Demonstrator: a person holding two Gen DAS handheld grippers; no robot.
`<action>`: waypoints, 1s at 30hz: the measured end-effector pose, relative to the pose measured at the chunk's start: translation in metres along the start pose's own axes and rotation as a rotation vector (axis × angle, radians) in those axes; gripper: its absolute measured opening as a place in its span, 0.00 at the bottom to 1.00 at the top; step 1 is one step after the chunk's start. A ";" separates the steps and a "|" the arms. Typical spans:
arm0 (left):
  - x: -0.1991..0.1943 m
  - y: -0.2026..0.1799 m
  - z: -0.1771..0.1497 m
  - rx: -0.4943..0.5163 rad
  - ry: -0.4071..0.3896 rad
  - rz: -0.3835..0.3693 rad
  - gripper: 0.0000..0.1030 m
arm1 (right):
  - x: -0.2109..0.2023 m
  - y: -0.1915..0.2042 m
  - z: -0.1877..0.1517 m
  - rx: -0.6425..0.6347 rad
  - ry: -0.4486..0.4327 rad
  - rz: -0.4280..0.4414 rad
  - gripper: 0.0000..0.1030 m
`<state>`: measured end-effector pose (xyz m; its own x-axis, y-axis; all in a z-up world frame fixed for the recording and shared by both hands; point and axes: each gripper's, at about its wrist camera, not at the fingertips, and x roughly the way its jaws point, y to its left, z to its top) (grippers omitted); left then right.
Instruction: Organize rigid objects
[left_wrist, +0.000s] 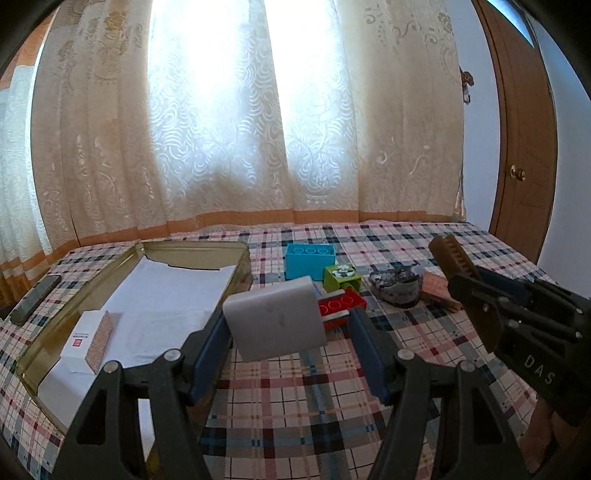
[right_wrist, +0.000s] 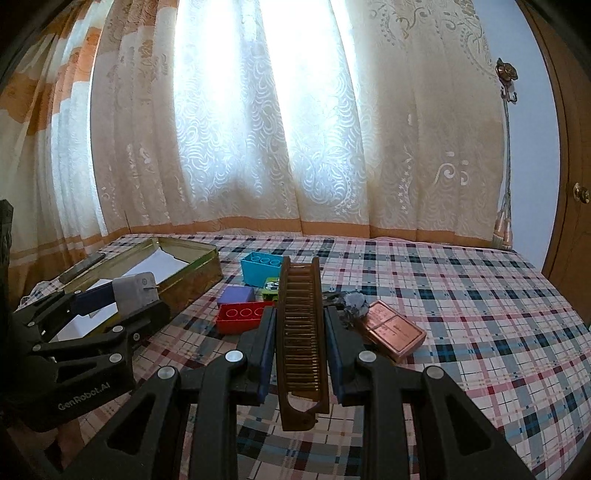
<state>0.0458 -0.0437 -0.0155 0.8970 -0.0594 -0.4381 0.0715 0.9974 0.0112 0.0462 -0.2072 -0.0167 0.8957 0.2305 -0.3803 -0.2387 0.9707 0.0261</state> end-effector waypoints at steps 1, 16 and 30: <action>-0.001 0.000 0.000 -0.001 -0.006 0.002 0.64 | 0.000 0.001 0.000 -0.001 -0.001 0.002 0.27; -0.014 0.011 -0.003 -0.021 -0.049 0.019 0.64 | -0.005 0.019 0.000 -0.018 -0.035 0.022 0.27; -0.028 0.029 -0.009 -0.046 -0.075 0.046 0.64 | -0.009 0.028 0.000 -0.028 -0.054 0.040 0.27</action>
<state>0.0187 -0.0129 -0.0111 0.9293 -0.0149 -0.3691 0.0110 0.9999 -0.0127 0.0312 -0.1817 -0.0127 0.9040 0.2733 -0.3288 -0.2848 0.9585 0.0138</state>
